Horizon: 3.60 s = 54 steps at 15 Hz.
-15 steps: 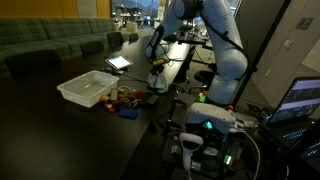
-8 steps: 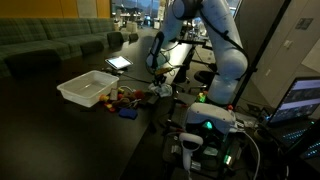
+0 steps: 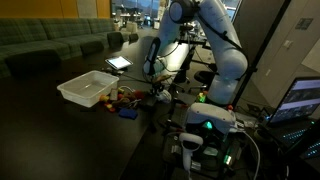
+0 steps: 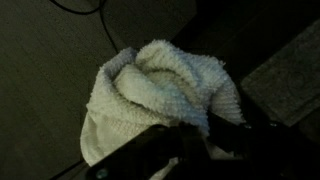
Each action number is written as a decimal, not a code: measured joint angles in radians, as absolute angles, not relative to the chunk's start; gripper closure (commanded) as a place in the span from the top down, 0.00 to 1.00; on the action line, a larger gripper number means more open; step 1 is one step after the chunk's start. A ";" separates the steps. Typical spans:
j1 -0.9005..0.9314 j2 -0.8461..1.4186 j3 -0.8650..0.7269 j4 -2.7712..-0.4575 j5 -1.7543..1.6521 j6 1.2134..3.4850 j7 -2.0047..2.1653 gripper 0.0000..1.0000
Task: Use the towel to sweep the things on the table to the left and then put the towel in the white bin
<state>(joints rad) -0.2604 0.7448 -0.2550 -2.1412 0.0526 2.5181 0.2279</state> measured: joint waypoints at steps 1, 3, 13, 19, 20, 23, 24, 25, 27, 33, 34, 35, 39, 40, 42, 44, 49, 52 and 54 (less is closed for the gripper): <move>-0.260 0.744 -0.251 -2.141 0.058 2.512 0.224 0.10; -0.261 0.742 -0.235 -2.141 0.074 2.495 0.212 0.10; -0.196 0.721 0.000 -2.168 0.284 2.380 0.194 0.10; -0.095 0.724 0.102 -2.165 0.418 2.379 0.221 0.10; -0.076 0.725 0.117 -2.160 0.428 2.379 0.224 0.10; -0.011 0.731 0.158 -2.132 0.442 2.381 0.234 0.10; 0.011 0.733 0.171 -2.119 0.443 2.381 0.236 0.10; 0.033 0.735 0.183 -2.104 0.443 2.382 0.237 0.10; 0.074 0.742 0.206 -2.070 0.443 2.383 0.238 0.10; 0.171 0.788 0.288 -1.972 0.443 2.413 0.236 0.11; 0.182 0.795 0.301 -1.960 0.443 2.419 0.234 0.11; 0.188 0.800 0.316 -1.948 0.445 2.421 0.231 0.10; 0.184 0.798 0.376 -1.907 0.489 2.426 0.178 0.10; 0.179 0.792 0.389 -1.896 0.508 2.427 0.163 0.10; 0.162 0.771 0.412 -1.884 0.550 2.427 0.130 0.10; 0.137 0.739 0.428 -1.885 0.592 2.424 0.091 0.10; 0.042 0.602 0.437 -1.939 0.734 2.363 -0.069 0.10; -0.032 0.472 0.420 -2.015 0.859 2.296 -0.192 0.10; -0.066 0.376 0.377 -2.071 0.939 2.241 -0.262 0.10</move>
